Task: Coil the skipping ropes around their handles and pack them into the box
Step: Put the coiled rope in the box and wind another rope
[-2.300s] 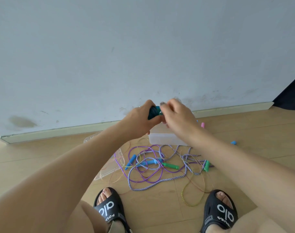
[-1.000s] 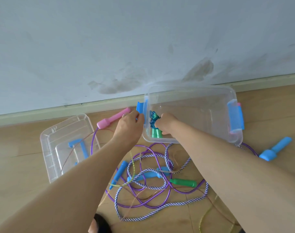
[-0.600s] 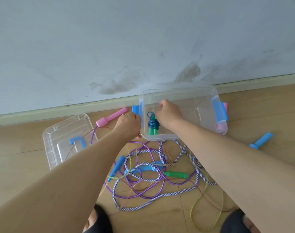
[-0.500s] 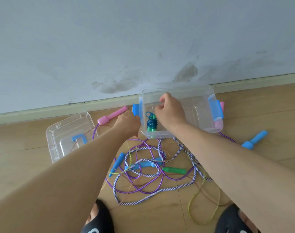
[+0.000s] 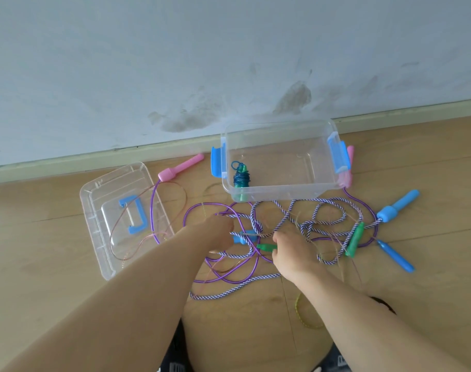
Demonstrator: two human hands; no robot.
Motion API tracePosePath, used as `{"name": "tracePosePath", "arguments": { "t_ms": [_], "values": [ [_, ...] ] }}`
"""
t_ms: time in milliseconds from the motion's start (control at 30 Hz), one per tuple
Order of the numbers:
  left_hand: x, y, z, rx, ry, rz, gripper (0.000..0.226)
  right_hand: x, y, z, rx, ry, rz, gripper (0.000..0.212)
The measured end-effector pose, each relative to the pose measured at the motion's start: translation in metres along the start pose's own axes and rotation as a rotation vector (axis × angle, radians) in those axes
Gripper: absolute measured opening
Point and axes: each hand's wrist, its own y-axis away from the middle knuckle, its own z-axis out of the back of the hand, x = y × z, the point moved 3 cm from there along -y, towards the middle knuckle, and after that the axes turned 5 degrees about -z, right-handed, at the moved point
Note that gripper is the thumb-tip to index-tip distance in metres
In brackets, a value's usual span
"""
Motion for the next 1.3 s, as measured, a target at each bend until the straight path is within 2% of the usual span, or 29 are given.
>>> {"name": "tracePosePath", "arguments": {
  "t_ms": [167, 300, 433, 567, 633, 733, 867, 967, 1067, 1167, 1233, 1300],
  "values": [
    [0.010, -0.018, -0.008, -0.053, 0.007, -0.028, 0.059, 0.006, -0.011, -0.018, 0.068, -0.005, 0.065, 0.024],
    [0.016, -0.023, -0.011, -0.005, -0.056, -0.056, 0.059, 0.013, -0.019, -0.023, 0.108, 0.072, 0.124, 0.021],
    [0.016, -0.023, -0.007, -0.035, -0.090, -0.077, 0.062, 0.014, -0.020, -0.015, 0.110, 0.059, 0.194, 0.020],
    [0.010, -0.012, 0.002, -0.055, -0.045, -0.098, 0.066, 0.016, -0.011, 0.001, 0.147, -0.004, 0.235, 0.008],
    [0.003, 0.002, 0.004, -0.004, 0.014, -0.134, 0.059, 0.021, -0.003, 0.013, 0.205, -0.045, 0.230, 0.009],
    [-0.013, 0.031, 0.006, 0.085, 0.052, -0.171, 0.034, 0.030, 0.014, 0.042, 0.261, -0.088, 0.243, 0.009],
    [-0.027, 0.081, 0.011, 0.075, 0.003, -0.168, 0.020, 0.047, 0.056, 0.083, 0.186, 0.064, 0.369, 0.007],
    [-0.026, 0.121, 0.006, 0.037, 0.002, -0.150, 0.021, 0.063, 0.095, 0.111, 0.074, 0.112, 0.445, 0.027],
    [-0.014, 0.157, 0.002, 0.022, -0.025, -0.107, 0.029, 0.067, 0.122, 0.155, 0.025, -0.001, 0.353, 0.035],
    [-0.001, 0.191, 0.023, -0.088, 0.009, -0.024, 0.041, 0.051, 0.139, 0.210, -0.043, -0.212, 0.204, 0.035],
    [-0.001, 0.213, 0.051, -0.238, 0.047, 0.000, 0.049, 0.033, 0.147, 0.247, -0.127, -0.303, 0.119, 0.033],
    [-0.008, 0.233, 0.080, -0.420, 0.118, -0.014, 0.052, 0.017, 0.154, 0.275, -0.119, -0.357, 0.074, 0.029]
  ]
}}
